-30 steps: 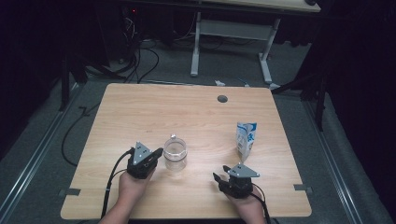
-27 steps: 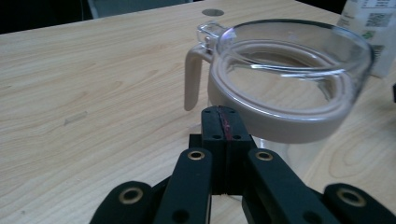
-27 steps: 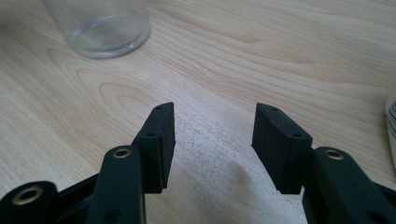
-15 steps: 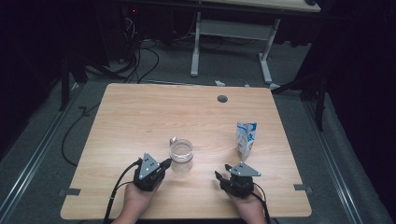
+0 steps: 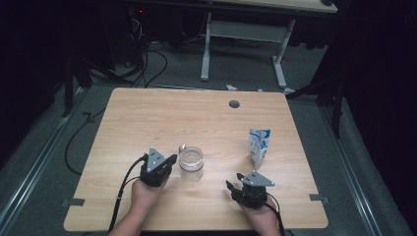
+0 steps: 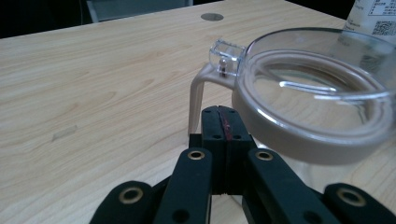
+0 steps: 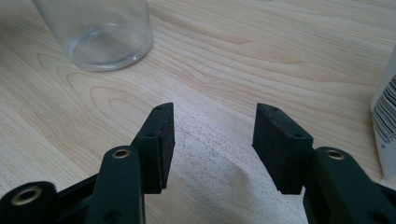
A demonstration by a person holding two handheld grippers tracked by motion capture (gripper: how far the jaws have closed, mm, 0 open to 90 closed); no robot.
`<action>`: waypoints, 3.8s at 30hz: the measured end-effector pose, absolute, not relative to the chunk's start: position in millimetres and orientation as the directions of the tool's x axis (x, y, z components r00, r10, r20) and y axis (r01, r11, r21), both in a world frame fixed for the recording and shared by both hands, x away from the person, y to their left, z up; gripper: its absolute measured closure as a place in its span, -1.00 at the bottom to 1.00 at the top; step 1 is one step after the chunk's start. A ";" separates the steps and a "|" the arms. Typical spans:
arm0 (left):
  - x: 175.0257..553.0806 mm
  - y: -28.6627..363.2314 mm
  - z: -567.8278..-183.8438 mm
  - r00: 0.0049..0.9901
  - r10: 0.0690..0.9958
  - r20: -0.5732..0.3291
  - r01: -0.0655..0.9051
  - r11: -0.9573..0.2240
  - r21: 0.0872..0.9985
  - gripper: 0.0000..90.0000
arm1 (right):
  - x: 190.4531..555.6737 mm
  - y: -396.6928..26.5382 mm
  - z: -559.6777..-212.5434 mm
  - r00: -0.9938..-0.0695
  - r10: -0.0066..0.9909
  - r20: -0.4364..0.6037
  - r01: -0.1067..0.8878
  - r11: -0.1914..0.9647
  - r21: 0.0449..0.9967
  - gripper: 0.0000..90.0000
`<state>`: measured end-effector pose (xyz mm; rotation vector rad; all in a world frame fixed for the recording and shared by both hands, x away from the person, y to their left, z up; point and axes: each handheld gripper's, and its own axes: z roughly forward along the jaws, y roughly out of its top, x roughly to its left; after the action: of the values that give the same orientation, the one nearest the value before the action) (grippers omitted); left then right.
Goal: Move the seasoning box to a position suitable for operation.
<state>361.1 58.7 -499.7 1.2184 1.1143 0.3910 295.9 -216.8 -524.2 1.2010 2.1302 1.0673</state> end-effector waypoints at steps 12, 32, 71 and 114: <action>325.7 47.1 -502.3 0.518 0.719 -0.463 0.321 0.339 0.884 1.00 | 295.6 -216.3 -524.5 -0.509 0.860 -0.024 0.494 0.315 0.810 0.06; 326.0 62.6 -503.3 0.460 0.762 -0.456 0.356 0.312 0.881 0.27 | 295.4 -213.6 -526.3 -0.501 0.864 -0.046 0.478 0.321 0.818 0.11; 333.4 78.5 -485.0 0.470 0.738 -0.485 0.321 0.369 0.872 0.50 | 314.2 -196.7 -497.2 -0.519 0.853 -0.051 0.391 0.290 0.874 0.25; 357.6 40.2 -469.3 0.510 0.745 -0.430 0.239 0.357 0.903 1.00 | 312.4 -180.5 -499.4 -0.577 0.817 -0.025 0.392 0.304 0.868 0.67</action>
<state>357.6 40.2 -469.3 1.2015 1.0290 0.4142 312.4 -180.5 -499.4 1.0726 2.1083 1.2062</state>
